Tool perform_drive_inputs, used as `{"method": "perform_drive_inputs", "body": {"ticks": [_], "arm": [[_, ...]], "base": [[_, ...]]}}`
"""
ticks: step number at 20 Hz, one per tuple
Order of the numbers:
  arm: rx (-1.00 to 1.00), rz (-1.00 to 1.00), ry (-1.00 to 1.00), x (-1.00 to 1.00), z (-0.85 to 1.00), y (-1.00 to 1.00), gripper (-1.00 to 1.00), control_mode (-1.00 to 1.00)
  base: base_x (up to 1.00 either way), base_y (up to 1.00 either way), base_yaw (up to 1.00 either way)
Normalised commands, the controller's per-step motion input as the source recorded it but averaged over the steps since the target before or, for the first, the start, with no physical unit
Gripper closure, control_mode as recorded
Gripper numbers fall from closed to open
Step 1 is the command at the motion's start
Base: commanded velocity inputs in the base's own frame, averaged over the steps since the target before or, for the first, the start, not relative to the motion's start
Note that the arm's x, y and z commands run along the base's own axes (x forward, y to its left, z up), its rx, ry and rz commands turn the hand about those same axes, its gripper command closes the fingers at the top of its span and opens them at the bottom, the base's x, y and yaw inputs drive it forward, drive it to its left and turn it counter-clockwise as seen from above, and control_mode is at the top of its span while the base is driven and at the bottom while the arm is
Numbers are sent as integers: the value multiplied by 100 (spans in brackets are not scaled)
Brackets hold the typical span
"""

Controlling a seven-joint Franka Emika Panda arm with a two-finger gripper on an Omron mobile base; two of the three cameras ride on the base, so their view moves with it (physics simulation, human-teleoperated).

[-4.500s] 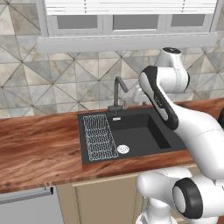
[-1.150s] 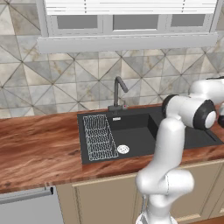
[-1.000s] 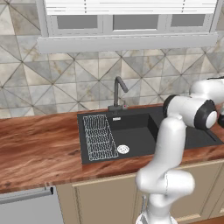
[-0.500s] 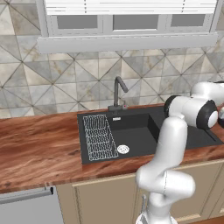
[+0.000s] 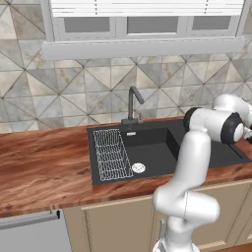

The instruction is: Dump the eggplant from the pot into the sink. Then turn on the water and wash the eggplant. Then turn off the water and put the eggplant back in the pot.

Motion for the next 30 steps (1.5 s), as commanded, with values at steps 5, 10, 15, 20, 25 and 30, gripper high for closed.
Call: {"method": "perform_drive_inputs", "body": {"ticks": [5, 10, 15, 20, 25, 30], "arm": [[-4, 4, 0, 10, -18, -31, -100, -100], [-3, 2, 0, 14, -13, -37, -100, -100], [0, 5, 0, 15, -19, -27, -100, -100], [0, 8, 4, 18, -23, -16, -100, -100], [1, 10, 13, 7, -32, -1, -100, -100], [1, 11, 19, 0, -35, 6, 100, -100]], "base": [[0, 0, 0], [0, 0, 0], [0, 0, 0], [0, 0, 0], [0, 0, 0], [0, 0, 0]]}}
